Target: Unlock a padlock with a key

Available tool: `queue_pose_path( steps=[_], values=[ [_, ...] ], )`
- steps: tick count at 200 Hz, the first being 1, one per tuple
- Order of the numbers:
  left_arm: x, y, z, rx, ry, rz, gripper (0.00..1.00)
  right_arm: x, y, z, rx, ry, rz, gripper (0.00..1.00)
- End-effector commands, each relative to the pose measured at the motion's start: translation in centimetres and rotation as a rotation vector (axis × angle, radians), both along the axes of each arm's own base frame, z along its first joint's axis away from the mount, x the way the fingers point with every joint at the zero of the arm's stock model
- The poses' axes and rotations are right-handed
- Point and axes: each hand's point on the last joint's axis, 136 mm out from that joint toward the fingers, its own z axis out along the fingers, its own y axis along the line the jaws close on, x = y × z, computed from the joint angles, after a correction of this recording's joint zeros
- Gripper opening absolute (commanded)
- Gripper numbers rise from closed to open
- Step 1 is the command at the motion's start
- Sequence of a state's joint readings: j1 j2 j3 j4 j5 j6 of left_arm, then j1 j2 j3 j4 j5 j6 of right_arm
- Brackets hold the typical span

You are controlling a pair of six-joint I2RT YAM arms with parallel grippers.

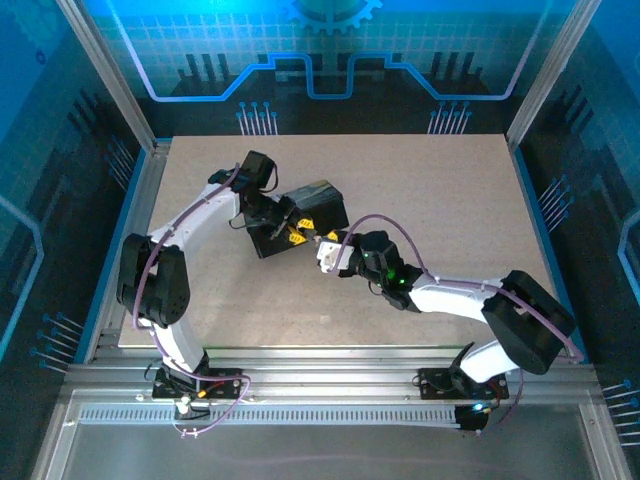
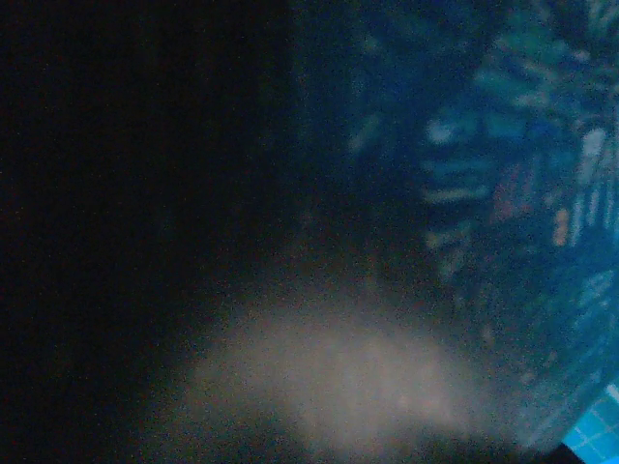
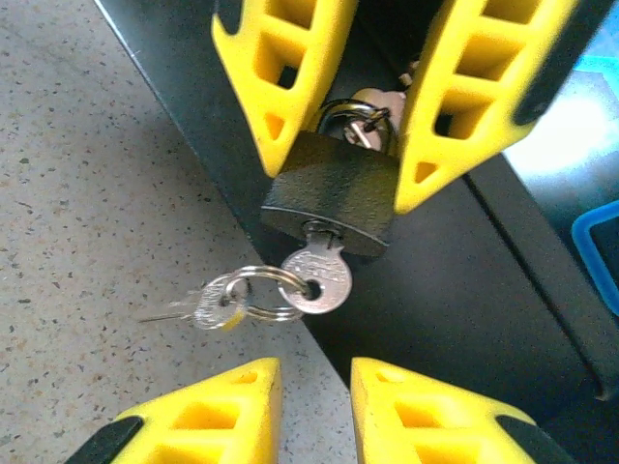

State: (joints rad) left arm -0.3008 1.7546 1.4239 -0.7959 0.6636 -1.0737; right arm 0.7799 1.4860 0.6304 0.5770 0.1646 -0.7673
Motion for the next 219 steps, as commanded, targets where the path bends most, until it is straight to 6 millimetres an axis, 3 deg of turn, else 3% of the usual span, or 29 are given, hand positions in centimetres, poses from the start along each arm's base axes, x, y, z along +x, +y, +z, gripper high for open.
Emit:
queue_pose_path(
  steps=[1,80,156,195,219],
  values=[
    [-0.2,-0.1,1.8,-0.056,0.017,0.0,0.0,0.6,1.7,2.9,0.07,-0.06,0.023,0.25],
    [-0.1,-0.3,1.7,-0.069,0.016,-0.001,0.0,0.2,3.5,3.2,0.061,-0.098,0.053,0.24],
    [-0.1,-0.3,1.8,-0.077,0.011,0.0,0.0,0.4,3.5,3.8,0.047,-0.165,0.03,0.21],
    [0.0,-0.4,2.0,-0.082,0.006,0.004,0.0,0.5,3.3,2.9,0.027,-0.132,0.021,0.16],
    [0.0,-0.4,2.1,-0.083,0.002,0.003,0.0,0.7,2.9,2.4,0.062,-0.025,0.002,0.11]
  ],
)
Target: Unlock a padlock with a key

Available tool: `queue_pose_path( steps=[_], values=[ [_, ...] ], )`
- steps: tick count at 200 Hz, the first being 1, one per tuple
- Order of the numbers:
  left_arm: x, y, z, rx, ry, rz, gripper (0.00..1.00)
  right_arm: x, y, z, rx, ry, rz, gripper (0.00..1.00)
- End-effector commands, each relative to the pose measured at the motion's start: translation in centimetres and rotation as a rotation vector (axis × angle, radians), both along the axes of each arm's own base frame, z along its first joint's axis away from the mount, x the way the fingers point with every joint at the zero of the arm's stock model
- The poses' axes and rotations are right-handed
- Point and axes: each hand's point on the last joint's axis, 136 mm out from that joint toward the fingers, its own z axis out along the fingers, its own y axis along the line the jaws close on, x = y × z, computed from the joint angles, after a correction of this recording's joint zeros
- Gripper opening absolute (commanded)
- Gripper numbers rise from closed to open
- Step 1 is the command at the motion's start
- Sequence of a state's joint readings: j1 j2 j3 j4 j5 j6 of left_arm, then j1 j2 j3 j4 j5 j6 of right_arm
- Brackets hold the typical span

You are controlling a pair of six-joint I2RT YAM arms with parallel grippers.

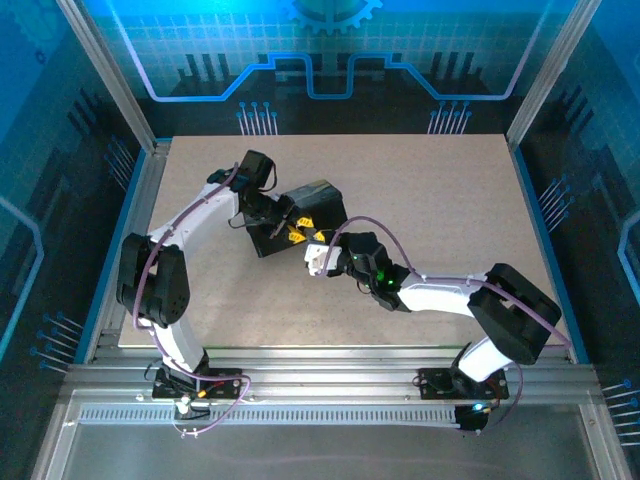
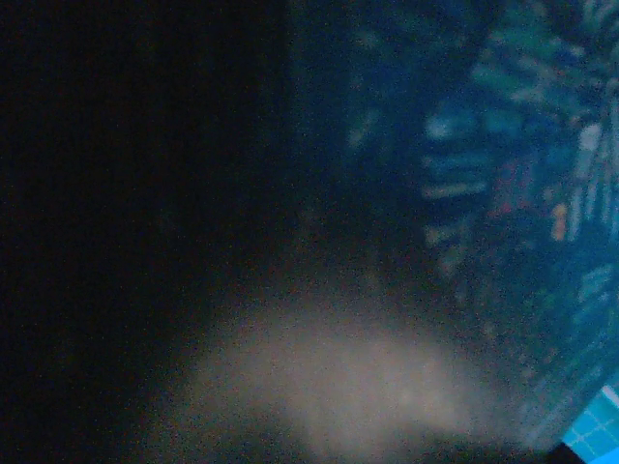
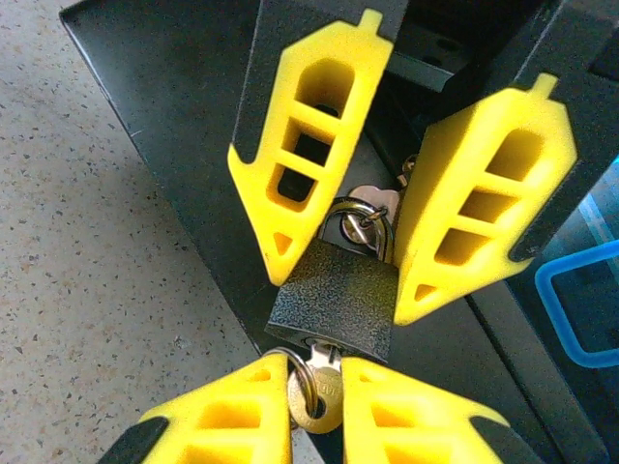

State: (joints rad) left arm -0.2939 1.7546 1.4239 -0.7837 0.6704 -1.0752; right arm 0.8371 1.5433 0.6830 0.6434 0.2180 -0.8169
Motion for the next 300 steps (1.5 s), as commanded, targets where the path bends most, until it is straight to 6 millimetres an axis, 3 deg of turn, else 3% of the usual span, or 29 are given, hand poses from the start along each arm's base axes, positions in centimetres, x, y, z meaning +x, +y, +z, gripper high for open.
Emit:
queue_pose_path(
  steps=[1,41,99,150,191,241,258,277,284,300],
  values=[
    [-0.3,-0.5,2.0,-0.072,0.01,-0.003,0.0,0.5,0.4,0.9,0.068,0.07,-0.021,0.11],
    [-0.3,-0.4,2.0,-0.073,0.001,-0.003,0.0,0.7,-0.1,0.3,0.24,0.436,-0.061,0.05],
    [-0.2,-0.4,2.0,-0.072,-0.015,-0.007,0.0,1.4,-0.5,-0.6,0.521,0.828,-0.166,0.0],
    [-0.3,-0.4,2.5,-0.083,-0.06,-0.022,0.0,3.7,-2.4,-0.8,0.921,1.237,-0.289,0.0],
    [-0.3,-0.4,1.3,-0.082,-0.055,-0.021,0.0,4.0,-1.1,-0.1,1.093,1.445,-0.274,0.0],
    [0.5,0.5,1.1,-0.038,-0.114,-0.035,0.0,4.6,-4.1,-2.0,0.984,1.327,-0.44,0.0],
    [0.4,1.5,0.9,0.043,-0.152,-0.072,0.0,4.8,-5.6,-2.7,0.946,1.296,-0.462,0.09],
    [0.1,2.8,0.3,0.146,-0.184,-0.105,0.14,4.3,-6.7,-4.5,0.834,1.309,-0.455,0.22],
    [-0.1,3.3,0.1,0.179,-0.198,-0.119,0.2,4.7,-6.5,-3.9,0.799,1.29,-0.416,0.26],
    [-0.5,4.6,-0.4,0.264,-0.214,-0.142,0.29,4.4,-6.3,-5.1,0.713,1.291,-0.38,0.33]
  ],
)
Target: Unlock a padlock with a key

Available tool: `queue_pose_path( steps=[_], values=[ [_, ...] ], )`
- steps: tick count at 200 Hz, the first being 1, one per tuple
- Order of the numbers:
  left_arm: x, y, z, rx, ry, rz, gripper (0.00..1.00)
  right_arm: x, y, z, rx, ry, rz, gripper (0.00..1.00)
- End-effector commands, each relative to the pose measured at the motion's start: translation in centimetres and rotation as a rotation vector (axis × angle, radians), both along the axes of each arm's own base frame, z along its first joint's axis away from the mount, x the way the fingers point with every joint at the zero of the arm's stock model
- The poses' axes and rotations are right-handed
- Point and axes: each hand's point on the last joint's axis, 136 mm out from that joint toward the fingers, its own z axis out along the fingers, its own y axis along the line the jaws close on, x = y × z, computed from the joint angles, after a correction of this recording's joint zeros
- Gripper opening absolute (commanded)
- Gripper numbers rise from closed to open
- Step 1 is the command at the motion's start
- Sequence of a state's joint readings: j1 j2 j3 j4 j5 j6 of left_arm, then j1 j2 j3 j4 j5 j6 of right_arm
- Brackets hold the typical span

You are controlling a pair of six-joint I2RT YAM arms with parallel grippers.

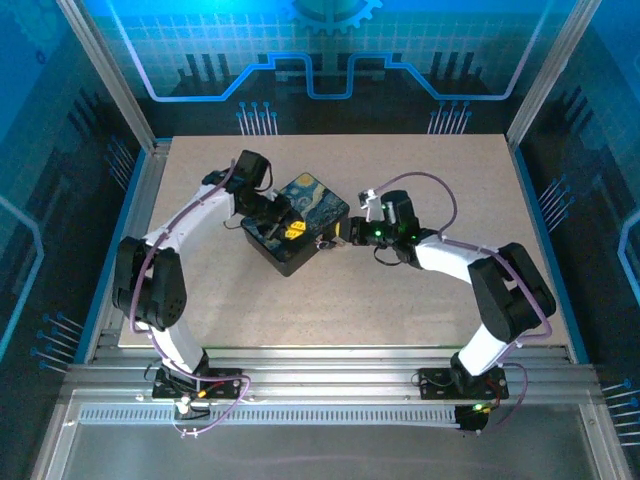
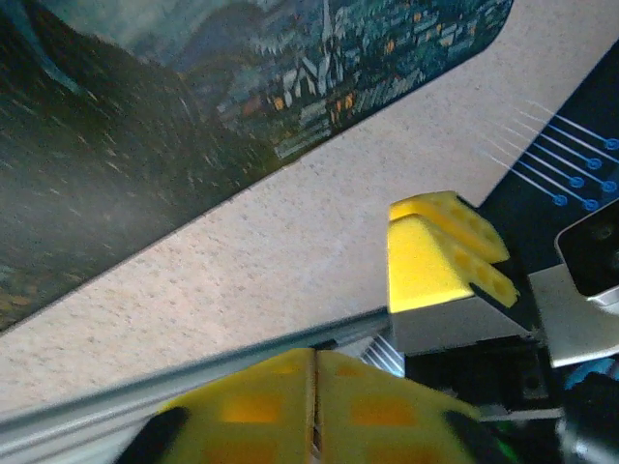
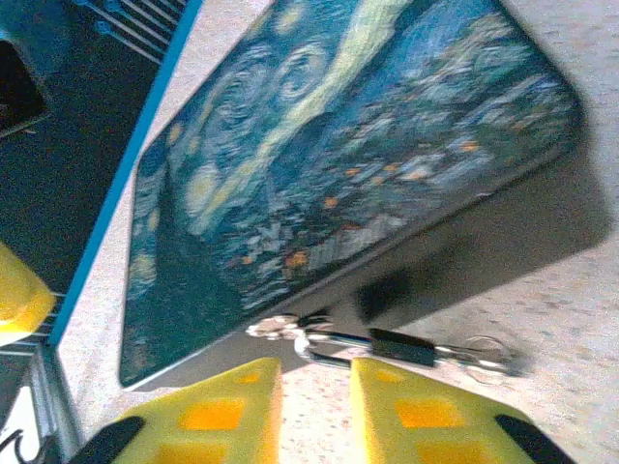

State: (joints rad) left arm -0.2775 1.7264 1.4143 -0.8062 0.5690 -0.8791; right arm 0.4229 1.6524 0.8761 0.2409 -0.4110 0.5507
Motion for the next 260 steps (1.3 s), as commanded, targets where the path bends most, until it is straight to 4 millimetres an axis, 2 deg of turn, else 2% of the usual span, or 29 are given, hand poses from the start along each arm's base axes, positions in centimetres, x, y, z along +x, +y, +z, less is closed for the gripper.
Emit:
queue_pose_path(
  steps=[1,22,40,56,77,119,145,174,187,209,260],
  values=[
    [-0.9,2.7,0.0,0.162,-0.06,-0.047,0.29,-0.6,0.2,-1.1,-0.091,-0.044,0.155,0.34],
    [-0.7,4.6,-0.1,0.278,-0.098,-0.074,0.34,-0.4,0.9,-2.9,-0.133,-0.051,0.245,0.38],
    [0.4,6.5,0.2,0.365,-0.138,-0.073,0.35,0.2,1.0,-4.5,-0.195,-0.072,0.273,0.39],
    [1.6,8.3,-0.1,0.42,-0.163,-0.058,0.37,0.7,1.2,-5.0,-0.222,-0.123,0.304,0.4],
    [3.0,9.4,-0.8,0.419,-0.178,-0.045,0.37,0.6,1.7,-5.6,-0.271,-0.2,0.384,0.42],
    [6.2,11.2,-1.1,0.494,-0.232,-0.063,0.4,-0.2,2.2,-6.3,-0.297,-0.283,0.507,0.45],
    [7.6,11.1,-1.7,0.506,-0.263,-0.082,0.42,-0.2,2.8,-7.5,-0.36,-0.309,0.546,0.45],
    [8.5,10.9,-2.4,0.505,-0.276,-0.101,0.42,-0.4,4.4,-8.4,-0.394,-0.338,0.607,0.44],
    [8.5,10.8,-2.8,0.5,-0.273,-0.113,0.42,-0.1,4.9,-8.7,-0.408,-0.342,0.605,0.41],
    [8.3,10.7,-3.5,0.498,-0.261,-0.129,0.42,-0.1,5.3,-9.1,-0.394,-0.326,0.606,0.3],
    [7.7,11.5,-4.2,0.542,-0.254,-0.142,0.41,0.1,4.8,-7.3,-0.342,-0.339,0.539,0.16]
  ],
)
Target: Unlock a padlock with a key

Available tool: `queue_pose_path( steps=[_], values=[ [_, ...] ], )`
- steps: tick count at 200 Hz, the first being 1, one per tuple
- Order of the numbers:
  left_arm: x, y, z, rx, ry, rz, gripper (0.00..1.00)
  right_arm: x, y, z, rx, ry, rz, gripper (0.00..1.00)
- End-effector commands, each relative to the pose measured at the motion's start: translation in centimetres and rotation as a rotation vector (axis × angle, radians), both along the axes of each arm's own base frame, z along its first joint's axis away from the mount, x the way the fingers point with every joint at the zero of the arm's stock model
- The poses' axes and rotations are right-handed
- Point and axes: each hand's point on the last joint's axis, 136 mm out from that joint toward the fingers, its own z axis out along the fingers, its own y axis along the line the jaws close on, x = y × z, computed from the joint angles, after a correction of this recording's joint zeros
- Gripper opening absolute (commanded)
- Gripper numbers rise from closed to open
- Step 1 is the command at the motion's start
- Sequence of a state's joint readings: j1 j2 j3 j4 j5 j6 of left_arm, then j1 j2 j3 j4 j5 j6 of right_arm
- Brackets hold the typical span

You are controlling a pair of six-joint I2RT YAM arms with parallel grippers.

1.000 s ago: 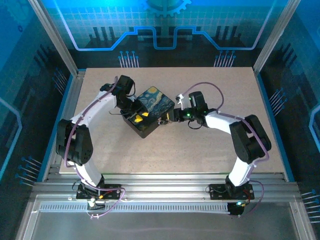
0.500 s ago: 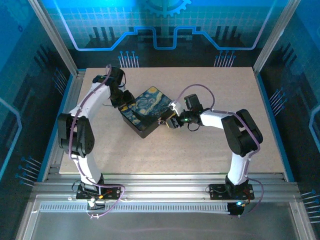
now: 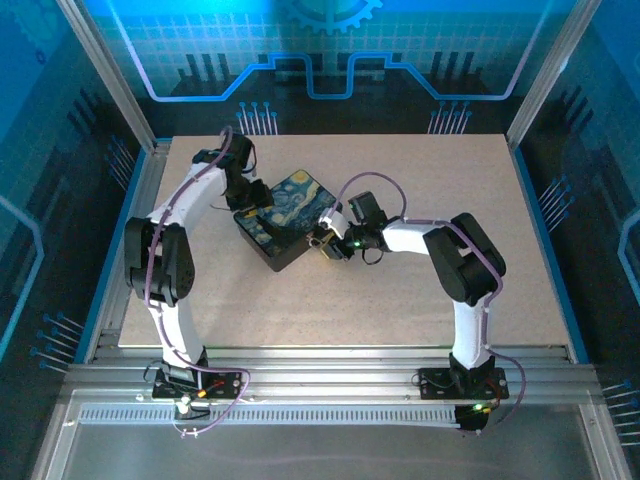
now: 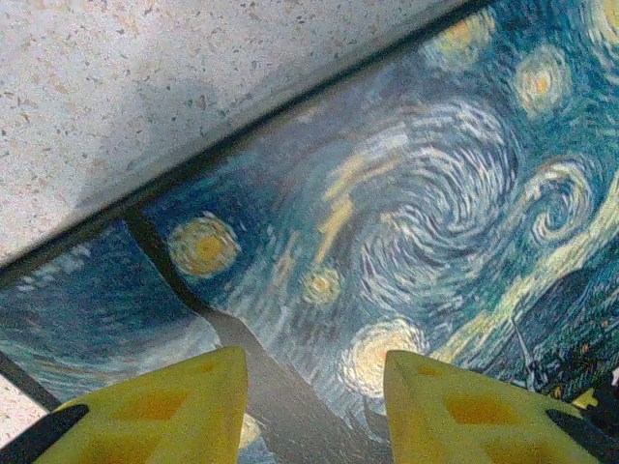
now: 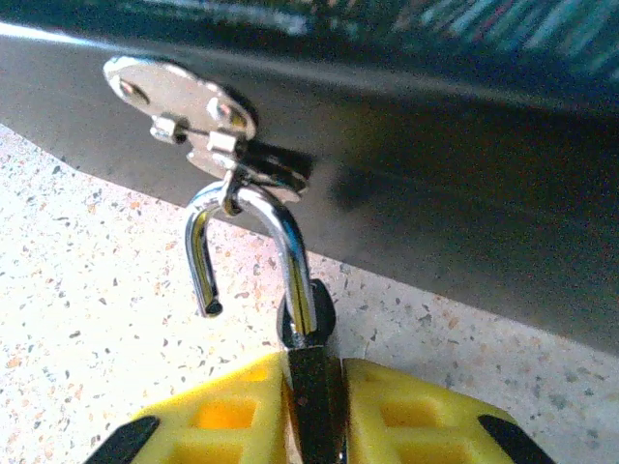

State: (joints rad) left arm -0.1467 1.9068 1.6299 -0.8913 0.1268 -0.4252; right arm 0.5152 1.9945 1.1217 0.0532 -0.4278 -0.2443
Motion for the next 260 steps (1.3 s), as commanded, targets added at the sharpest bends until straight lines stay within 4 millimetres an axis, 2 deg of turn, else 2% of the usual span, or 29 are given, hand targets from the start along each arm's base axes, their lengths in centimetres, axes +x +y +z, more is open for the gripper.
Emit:
queue_pose_path(
  steps=[1,39,65,94,120,152,179,222,260],
  values=[
    [-0.4,0.8,-0.6,0.04,0.003,-0.017,0.41,0.2,-0.2,1.5,0.046,-0.002,-0.032,0.15],
    [-1.5,0.9,-1.8,0.046,0.031,0.003,0.4,1.5,-0.4,3.8,0.154,0.139,-0.245,0.06],
    [-2.7,0.5,-2.0,0.069,0.036,-0.002,0.39,2.4,-1.3,3.9,0.141,0.243,-0.446,0.02],
    [-3.7,-0.2,-2.1,0.09,0.045,-0.024,0.39,2.4,-1.4,3.5,-0.08,0.117,-0.486,0.02],
    [-4.6,-0.8,-3.0,0.089,0.073,-0.032,0.39,3.2,-1.9,2.5,-0.259,0.027,-0.505,0.02],
    [-5.5,-1.8,-3.6,0.094,0.091,-0.055,0.38,4.0,-1.8,2.6,-0.329,-0.031,-0.56,0.01],
    [-6.2,-2.6,-3.9,0.085,0.117,-0.059,0.38,4.7,-1.2,4.0,-0.284,-0.024,-0.657,0.01],
    [-7.0,-3.3,-4.6,0.085,0.152,-0.061,0.37,6.4,-0.7,5.2,-0.106,0.048,-0.854,0.0],
    [-7.4,-3.9,-5.1,0.054,0.171,-0.063,0.37,7.6,0.2,4.8,0.003,0.114,-0.94,0.0]
  ],
)
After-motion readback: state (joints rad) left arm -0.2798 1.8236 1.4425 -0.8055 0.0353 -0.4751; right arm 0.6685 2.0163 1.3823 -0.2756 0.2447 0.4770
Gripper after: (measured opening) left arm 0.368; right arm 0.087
